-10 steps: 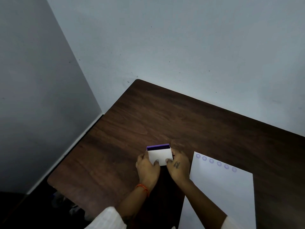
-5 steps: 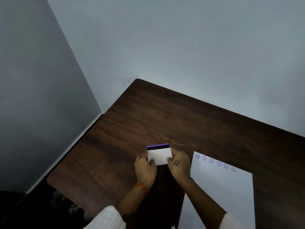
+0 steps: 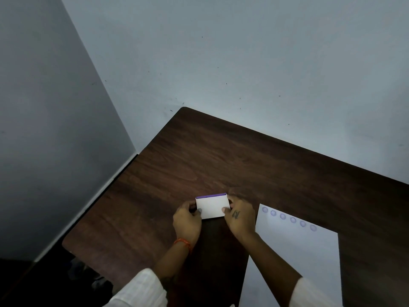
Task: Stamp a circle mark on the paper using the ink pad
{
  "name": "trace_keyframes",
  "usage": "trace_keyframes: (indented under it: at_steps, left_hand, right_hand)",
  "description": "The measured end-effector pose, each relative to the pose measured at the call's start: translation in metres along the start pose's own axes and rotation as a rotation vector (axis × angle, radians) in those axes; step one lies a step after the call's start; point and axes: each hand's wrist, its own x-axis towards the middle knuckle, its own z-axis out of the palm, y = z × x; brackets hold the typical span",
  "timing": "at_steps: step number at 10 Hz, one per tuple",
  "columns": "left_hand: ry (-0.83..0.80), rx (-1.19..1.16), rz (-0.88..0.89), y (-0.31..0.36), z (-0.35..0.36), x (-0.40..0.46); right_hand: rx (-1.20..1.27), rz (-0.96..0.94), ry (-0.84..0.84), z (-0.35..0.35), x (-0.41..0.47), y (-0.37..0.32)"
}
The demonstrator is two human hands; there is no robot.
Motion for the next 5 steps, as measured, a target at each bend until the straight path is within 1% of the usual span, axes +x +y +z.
trace_keyframes:
  at_steps: [1, 3, 4, 5]
  left_hand:
    - [-0.002, 0.013, 0.002, -0.001, -0.002, 0.003]
    - [-0.041, 0.044, 0.006, 0.000, -0.005, 0.006]
    - [-0.066, 0.110, 0.054, 0.003, -0.009, 0.005]
    - [0.019, 0.220, 0.189, 0.010, -0.010, 0.002]
  right_hand:
    - [-0.013, -0.025, -0.012, -0.001, 0.001, 0.000]
    - [-0.035, -0.012, -0.045, -0.002, 0.002, -0.001]
    - [-0.048, -0.029, -0.061, -0.007, 0.001, -0.004]
    - [-0.057, -0.107, 0.074, -0.013, -0.003, -0.008]
